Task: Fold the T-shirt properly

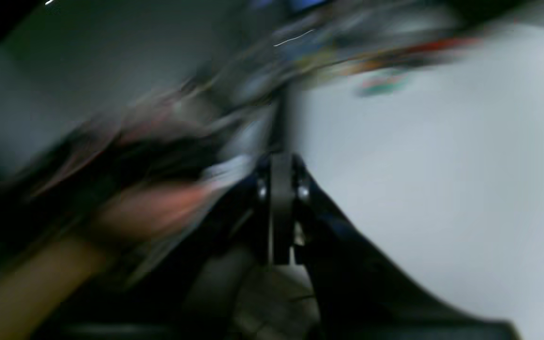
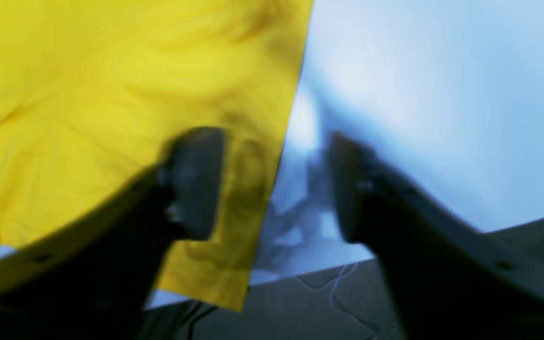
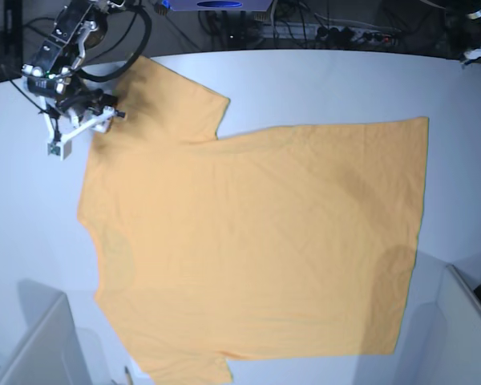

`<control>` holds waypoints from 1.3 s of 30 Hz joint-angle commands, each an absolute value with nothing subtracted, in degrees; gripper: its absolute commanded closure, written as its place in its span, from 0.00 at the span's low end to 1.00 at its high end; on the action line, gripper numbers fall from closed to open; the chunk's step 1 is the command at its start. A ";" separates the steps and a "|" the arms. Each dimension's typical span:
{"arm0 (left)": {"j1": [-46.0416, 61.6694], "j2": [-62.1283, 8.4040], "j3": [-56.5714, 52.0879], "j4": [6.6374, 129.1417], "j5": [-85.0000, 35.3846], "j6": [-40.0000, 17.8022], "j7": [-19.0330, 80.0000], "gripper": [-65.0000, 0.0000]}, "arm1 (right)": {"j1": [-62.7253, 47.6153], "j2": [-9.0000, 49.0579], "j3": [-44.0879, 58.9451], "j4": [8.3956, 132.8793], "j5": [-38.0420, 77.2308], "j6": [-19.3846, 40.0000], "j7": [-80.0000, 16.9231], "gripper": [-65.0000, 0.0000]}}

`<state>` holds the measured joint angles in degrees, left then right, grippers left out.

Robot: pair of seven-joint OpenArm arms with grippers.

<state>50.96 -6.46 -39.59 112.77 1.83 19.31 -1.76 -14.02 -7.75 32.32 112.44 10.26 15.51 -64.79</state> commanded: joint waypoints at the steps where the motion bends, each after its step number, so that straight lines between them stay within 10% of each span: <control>1: 50.77 -4.79 -40.48 113.45 3.12 17.10 -1.71 1.00 | -13.41 -7.60 32.40 113.10 10.68 15.52 -63.96 0.31; 8: 45.85 -0.48 -48.75 113.45 -7.08 -5.58 5.23 0.83 | -10.77 -7.60 33.36 107.21 10.68 15.52 -63.78 0.36; 16: 47.08 -11.30 -58.07 113.01 -40.57 -19.30 27.21 0.47 | -7.69 -6.73 43.38 96.84 20.00 15.87 -64.40 0.38; 24: 46.90 -14.73 -59.91 112.84 -45.05 -27.91 34.51 0.13 | -11.03 -6.46 43.21 95.08 27.56 15.87 -67.12 0.38; 39: 36.53 -14.55 -59.91 104.04 -45.14 -32.40 44.00 0.09 | -15.69 -6.90 37.67 91.12 29.76 15.87 -64.84 0.38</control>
